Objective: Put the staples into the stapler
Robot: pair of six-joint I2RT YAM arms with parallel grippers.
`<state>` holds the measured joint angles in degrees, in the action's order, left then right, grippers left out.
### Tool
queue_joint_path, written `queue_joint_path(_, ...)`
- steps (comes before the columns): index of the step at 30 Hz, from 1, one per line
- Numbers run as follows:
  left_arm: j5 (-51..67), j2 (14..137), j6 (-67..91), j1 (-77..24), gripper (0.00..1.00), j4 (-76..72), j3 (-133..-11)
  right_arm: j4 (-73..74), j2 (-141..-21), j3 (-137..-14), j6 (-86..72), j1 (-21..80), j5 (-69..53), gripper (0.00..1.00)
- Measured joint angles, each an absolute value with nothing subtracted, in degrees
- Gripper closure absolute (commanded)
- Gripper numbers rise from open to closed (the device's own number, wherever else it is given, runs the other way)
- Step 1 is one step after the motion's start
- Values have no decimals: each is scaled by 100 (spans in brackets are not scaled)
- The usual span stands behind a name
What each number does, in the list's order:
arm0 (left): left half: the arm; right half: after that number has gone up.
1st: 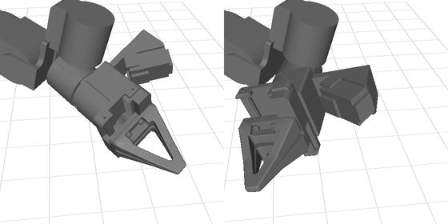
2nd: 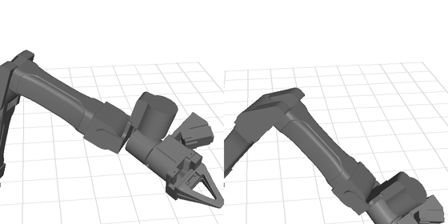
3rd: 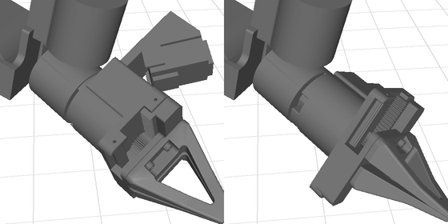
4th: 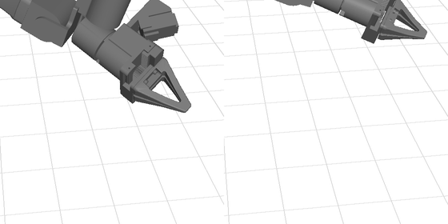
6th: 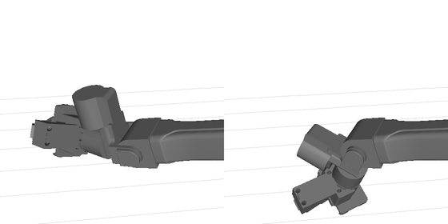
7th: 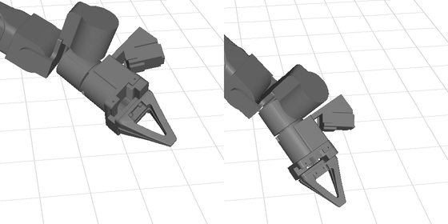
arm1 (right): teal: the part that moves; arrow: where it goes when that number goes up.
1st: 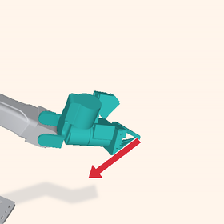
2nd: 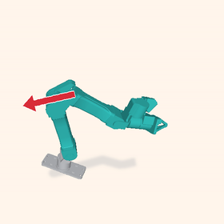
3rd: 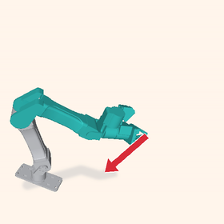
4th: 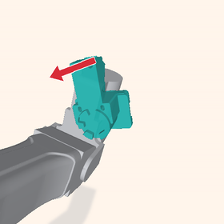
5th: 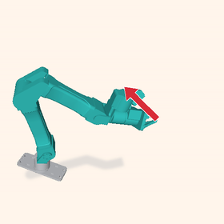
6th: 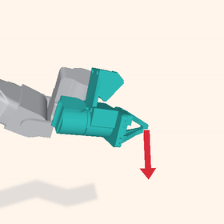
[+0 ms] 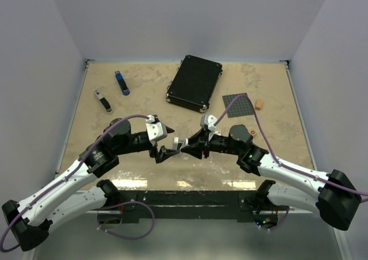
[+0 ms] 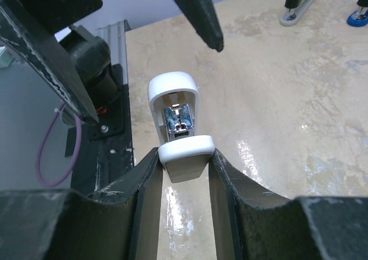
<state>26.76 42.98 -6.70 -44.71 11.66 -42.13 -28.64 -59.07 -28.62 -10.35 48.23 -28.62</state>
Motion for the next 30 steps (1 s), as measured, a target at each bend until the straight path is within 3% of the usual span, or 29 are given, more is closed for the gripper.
queue_joint_path(20, 3441, 4873, -768, -4469, 41, 864, -4213, -2565, -5500, -2862, -676, 4821, -3269, 100)
queue_joint_path(26, 3522, 4930, -600, -4469, 56, 696, -4143, -2563, -5498, -2862, -672, 4823, -3262, 100)
queue_joint_path(29, 3520, 4941, -513, -4469, 76, 635, -4134, -2563, -5494, -2862, -666, 4823, -3271, 100)
queue_joint_path(30, 3527, 4939, -467, -4464, 89, 622, -4132, -2565, -5494, -2862, -633, 4825, -3260, 100)
